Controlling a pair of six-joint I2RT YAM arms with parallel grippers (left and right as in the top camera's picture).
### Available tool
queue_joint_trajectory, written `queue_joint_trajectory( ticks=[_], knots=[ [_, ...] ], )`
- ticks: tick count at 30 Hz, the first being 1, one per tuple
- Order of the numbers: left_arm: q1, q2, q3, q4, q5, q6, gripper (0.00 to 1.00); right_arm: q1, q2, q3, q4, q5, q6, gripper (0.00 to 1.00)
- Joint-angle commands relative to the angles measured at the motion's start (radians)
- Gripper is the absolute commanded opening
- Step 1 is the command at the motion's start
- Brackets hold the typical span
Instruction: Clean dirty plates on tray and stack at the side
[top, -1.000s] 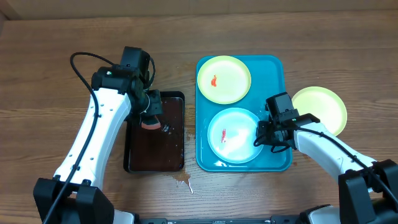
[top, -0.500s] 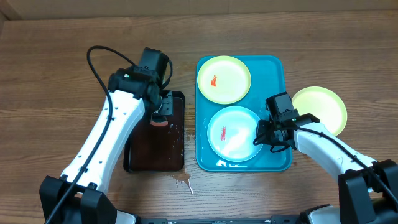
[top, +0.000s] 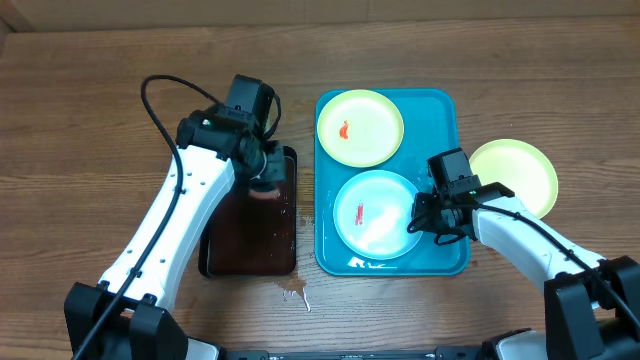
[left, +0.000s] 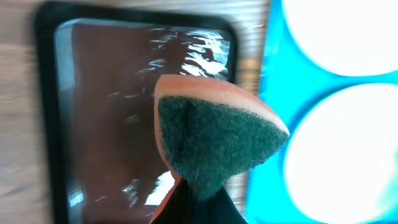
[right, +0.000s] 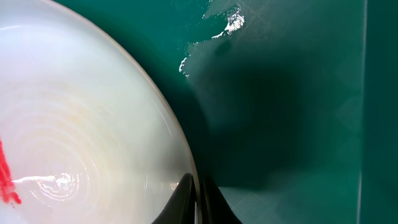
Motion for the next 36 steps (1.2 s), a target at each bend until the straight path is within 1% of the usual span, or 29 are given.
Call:
queue_joint_trajectory(
  ticks=[1,3,5,7,10,13,15,17,20,24,26,28,36],
  knots=[
    [-0.051,-0.026,0.025,0.079,0.233,-0.023,0.04,-0.002,0.003,-0.020,-0.001,0.050,0.017,0.04],
    [-0.100,-0.023,0.025,0.130,0.238,-0.027,0.04,-0.002,0.003,-0.020,0.000,0.050,0.017,0.04],
    [-0.158,-0.007,0.025,0.171,0.204,-0.045,0.04,-0.002,0.003,-0.020,0.000,0.050,0.018,0.04],
    [-0.224,0.029,0.025,0.206,0.150,-0.085,0.04,-0.002,0.003,-0.020,0.000,0.049,0.018,0.04],
    [-0.304,0.102,0.025,0.257,0.130,-0.119,0.04,-0.002,0.003,-0.020,0.000,0.049,0.018,0.04],
    [-0.367,0.194,0.025,0.291,0.124,-0.196,0.04,-0.002,0.003,-0.020,0.000,0.043,0.018,0.04],
    [-0.393,0.258,0.025,0.294,0.097,-0.274,0.04,-0.002,0.003,-0.020,-0.001,0.041,0.018,0.04],
    [-0.403,0.312,0.025,0.304,0.091,-0.313,0.04,-0.002,0.003,-0.020,-0.002,0.037,0.018,0.04],
    [-0.403,0.383,0.025,0.332,0.093,-0.315,0.04,-0.002,0.003,-0.020,-0.002,0.035,0.018,0.04],
    [-0.402,0.465,0.025,0.370,0.135,-0.311,0.04,-0.002,0.003,-0.020,0.000,0.034,0.018,0.04],
    [-0.390,0.493,0.026,0.372,0.166,-0.311,0.04,-0.002,0.003,-0.020,0.000,0.034,0.018,0.04],
    [-0.377,0.494,0.027,0.364,0.167,-0.312,0.04,-0.002,0.003,-0.020,-0.001,0.034,0.018,0.04],
    [-0.315,0.490,0.044,0.282,0.045,-0.342,0.04,-0.002,0.003,-0.020,-0.005,0.034,0.018,0.04]
  ],
)
